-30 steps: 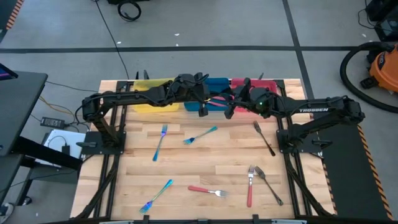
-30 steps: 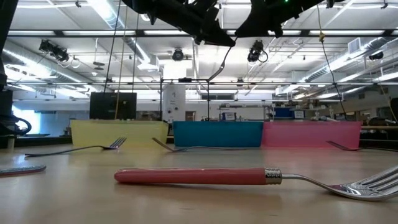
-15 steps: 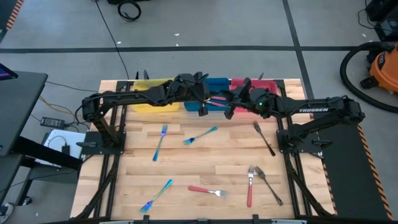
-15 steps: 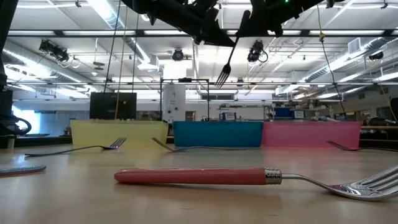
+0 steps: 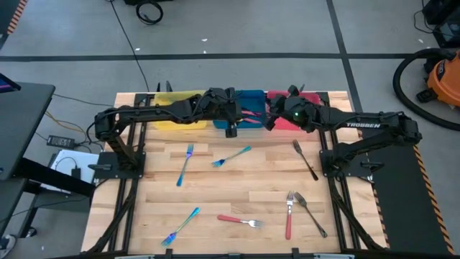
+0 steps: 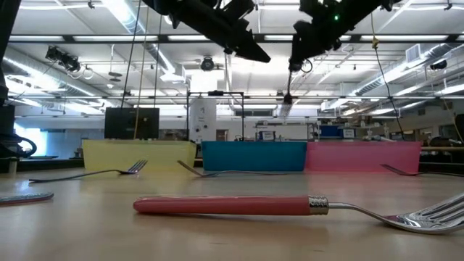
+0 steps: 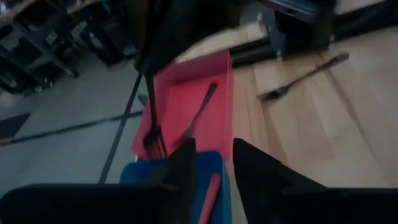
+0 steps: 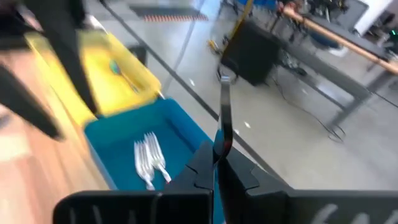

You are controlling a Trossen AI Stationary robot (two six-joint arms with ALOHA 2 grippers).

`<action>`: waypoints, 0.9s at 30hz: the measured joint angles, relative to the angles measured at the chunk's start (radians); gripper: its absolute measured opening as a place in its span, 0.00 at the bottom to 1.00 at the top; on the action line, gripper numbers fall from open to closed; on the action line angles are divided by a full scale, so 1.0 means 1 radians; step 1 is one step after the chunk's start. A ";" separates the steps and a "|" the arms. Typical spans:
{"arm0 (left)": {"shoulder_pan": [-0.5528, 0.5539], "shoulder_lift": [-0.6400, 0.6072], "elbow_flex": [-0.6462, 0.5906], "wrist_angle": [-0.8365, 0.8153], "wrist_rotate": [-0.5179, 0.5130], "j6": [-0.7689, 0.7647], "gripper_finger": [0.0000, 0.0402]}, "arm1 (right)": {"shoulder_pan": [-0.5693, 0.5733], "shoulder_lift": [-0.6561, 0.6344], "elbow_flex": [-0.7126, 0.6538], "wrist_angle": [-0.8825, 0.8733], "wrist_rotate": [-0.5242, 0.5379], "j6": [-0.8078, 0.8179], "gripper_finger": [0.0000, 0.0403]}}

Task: Sort silverware by color (type)
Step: Put the black fork into the pink bin

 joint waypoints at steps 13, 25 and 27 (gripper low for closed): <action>0.000 -0.035 0.000 -0.406 -0.191 -0.041 0.31 | -0.246 0.023 0.000 -0.330 -0.087 0.007 0.02; 0.001 -0.036 0.000 -0.420 -0.193 -0.085 0.31 | -0.356 0.072 0.000 -0.531 -0.084 -0.066 0.02; 0.000 -0.036 0.000 -0.421 -0.193 -0.087 0.31 | -0.366 0.089 0.000 -0.564 -0.084 -0.062 0.02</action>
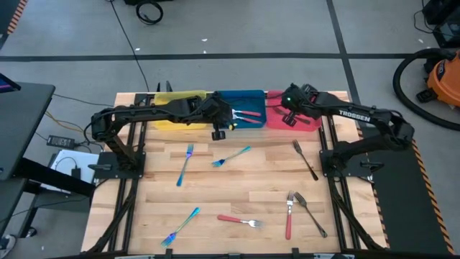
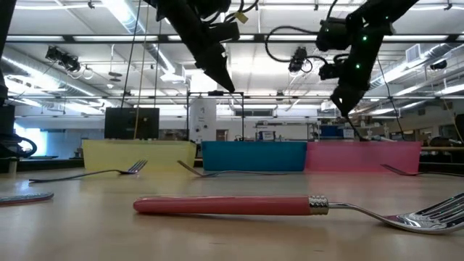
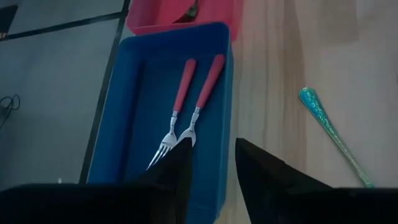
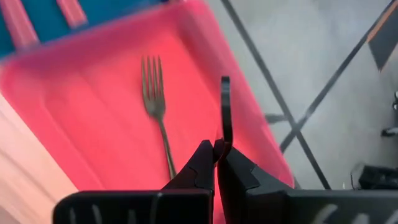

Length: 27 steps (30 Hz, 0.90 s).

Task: Sort silverware by color (type)
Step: Put the black fork into the pink bin

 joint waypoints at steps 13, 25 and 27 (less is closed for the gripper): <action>0.000 0.000 0.000 -0.051 0.000 -0.018 0.31 | -0.051 0.209 0.000 -0.029 -0.023 -0.007 0.03; 0.004 0.000 0.000 -0.069 0.000 0.007 0.31 | -0.050 0.365 0.000 0.059 -0.093 -0.023 0.04; 0.005 0.000 0.000 -0.069 0.000 0.008 0.31 | -0.050 0.376 0.001 0.064 -0.097 -0.026 0.05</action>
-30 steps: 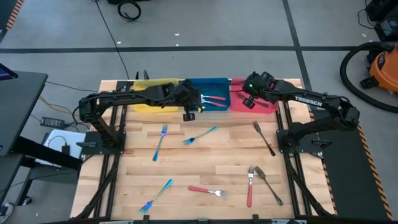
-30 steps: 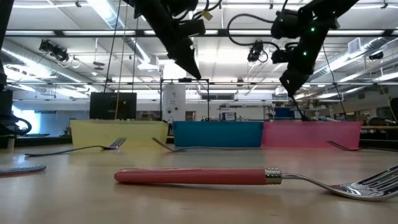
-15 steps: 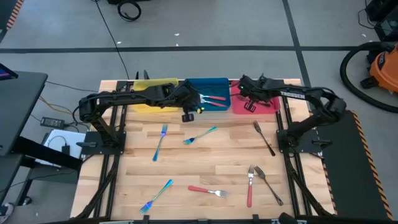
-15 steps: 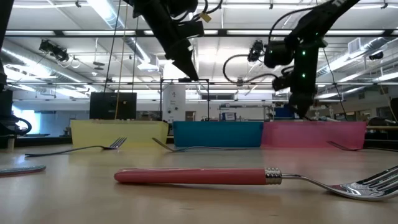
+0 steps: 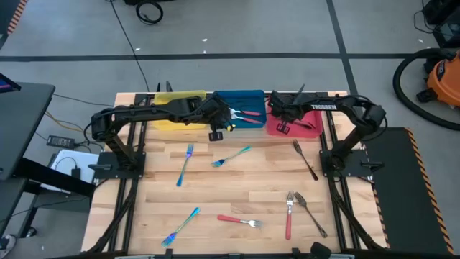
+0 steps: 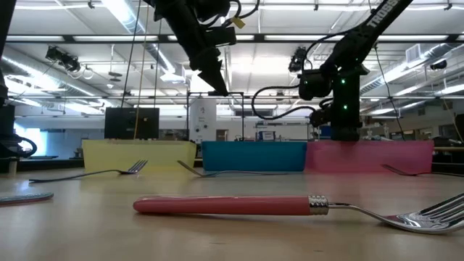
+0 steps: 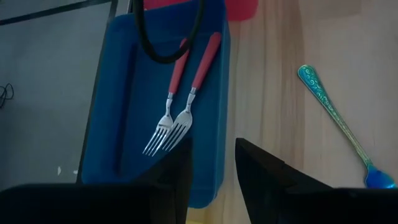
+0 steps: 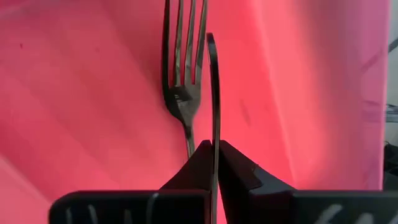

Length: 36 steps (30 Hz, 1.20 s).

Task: Sort silverware by color (type)
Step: Put the black fork into the pink bin, then put the blue fork into the yellow bin

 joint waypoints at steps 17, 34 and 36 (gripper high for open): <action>0.000 0.000 0.000 -0.018 0.000 0.001 0.31 | -0.001 -0.012 -0.001 0.055 0.080 -0.054 0.16; 0.000 0.000 0.000 -0.124 0.000 -0.007 0.31 | 0.012 -0.076 -0.003 0.037 0.151 -0.079 0.24; 0.000 0.000 0.000 -0.124 0.000 -0.019 0.31 | 0.023 -0.111 -0.003 0.036 0.154 -0.079 0.24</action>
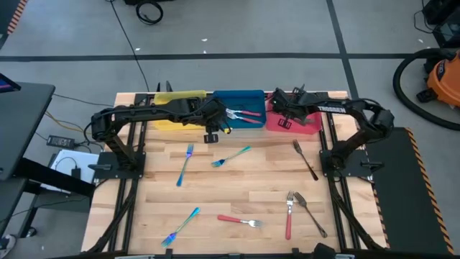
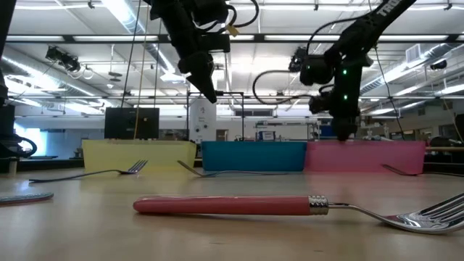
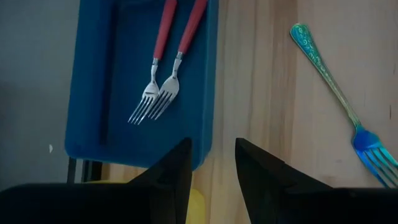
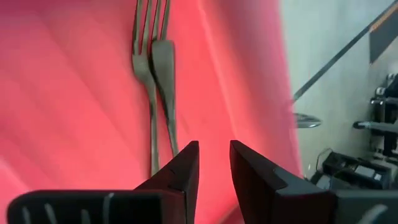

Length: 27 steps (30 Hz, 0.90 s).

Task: Sort silverware by color (type)
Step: Put the blue fork into the yellow bin

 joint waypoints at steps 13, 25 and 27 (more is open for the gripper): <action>-0.006 0.038 -0.039 0.045 0.133 -0.144 0.31 | 0.084 -0.283 0.000 0.081 -0.001 0.004 0.24; -0.096 0.094 -0.043 0.124 0.177 -0.324 0.31 | 0.072 -0.358 0.001 0.172 -0.082 0.028 0.24; -0.116 0.098 -0.043 0.126 0.179 -0.360 0.31 | 0.069 -0.355 0.002 0.180 -0.082 0.030 0.24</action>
